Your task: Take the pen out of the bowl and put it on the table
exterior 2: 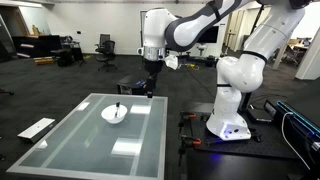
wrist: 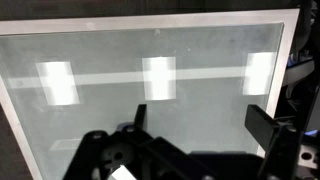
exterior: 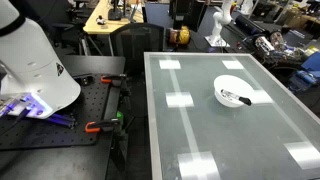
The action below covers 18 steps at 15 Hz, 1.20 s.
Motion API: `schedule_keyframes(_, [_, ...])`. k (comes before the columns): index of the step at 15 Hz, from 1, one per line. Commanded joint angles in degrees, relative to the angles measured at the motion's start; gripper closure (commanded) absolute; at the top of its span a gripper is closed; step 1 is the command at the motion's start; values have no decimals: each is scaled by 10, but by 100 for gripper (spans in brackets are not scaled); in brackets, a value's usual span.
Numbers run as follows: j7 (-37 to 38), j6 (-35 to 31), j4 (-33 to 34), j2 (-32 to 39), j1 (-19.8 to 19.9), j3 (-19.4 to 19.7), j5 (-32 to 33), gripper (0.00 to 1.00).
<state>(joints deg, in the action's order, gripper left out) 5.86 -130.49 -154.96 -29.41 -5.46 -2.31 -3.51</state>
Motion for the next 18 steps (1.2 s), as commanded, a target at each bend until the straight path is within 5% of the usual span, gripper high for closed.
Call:
schedule_keyframes(1, [-3, 2, 1, 0, 6, -6, -4, 0])
schedule_keyframes(11, [37, 2, 32, 37, 9, -15, -14, 0])
schedule_keyframes(18, [225, 9, 136, 151, 43, -59, 19, 0])
